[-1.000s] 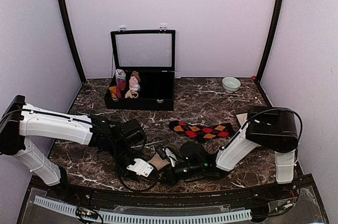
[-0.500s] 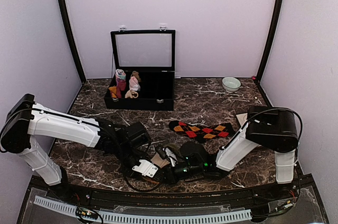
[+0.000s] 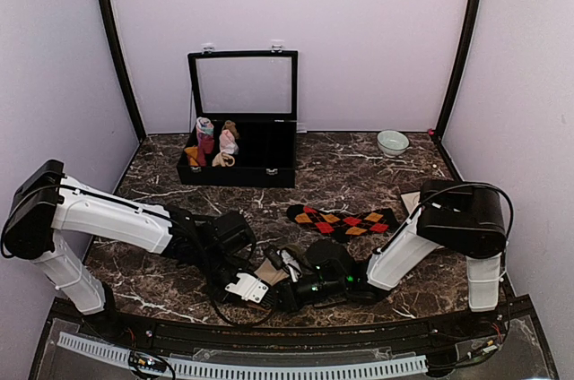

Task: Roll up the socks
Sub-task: Roll the sock at the center of the board.

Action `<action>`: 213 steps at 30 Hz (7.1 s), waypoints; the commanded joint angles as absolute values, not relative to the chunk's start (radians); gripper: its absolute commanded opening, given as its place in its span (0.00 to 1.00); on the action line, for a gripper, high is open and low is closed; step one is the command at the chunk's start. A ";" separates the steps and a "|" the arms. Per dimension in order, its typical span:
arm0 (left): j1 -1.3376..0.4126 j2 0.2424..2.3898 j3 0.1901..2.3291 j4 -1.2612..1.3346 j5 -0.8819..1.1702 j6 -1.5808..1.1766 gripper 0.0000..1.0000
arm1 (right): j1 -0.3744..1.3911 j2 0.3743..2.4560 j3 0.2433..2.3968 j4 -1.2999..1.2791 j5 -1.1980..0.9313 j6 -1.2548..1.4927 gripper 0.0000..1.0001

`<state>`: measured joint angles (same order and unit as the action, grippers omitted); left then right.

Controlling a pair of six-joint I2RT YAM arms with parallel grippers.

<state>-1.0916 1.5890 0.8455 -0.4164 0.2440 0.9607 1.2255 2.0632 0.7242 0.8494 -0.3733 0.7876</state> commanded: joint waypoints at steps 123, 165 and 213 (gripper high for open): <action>-0.891 1.324 0.741 -0.614 0.420 0.972 0.41 | 1.321 2.109 0.670 0.419 -0.063 0.497 0.01; -1.097 1.645 0.767 -0.365 0.174 1.047 0.05 | 1.283 2.123 0.570 0.400 -0.092 0.646 0.09; -0.983 2.163 1.154 -0.771 0.388 0.812 0.02 | 1.404 1.060 0.248 0.051 0.955 0.906 0.99</action>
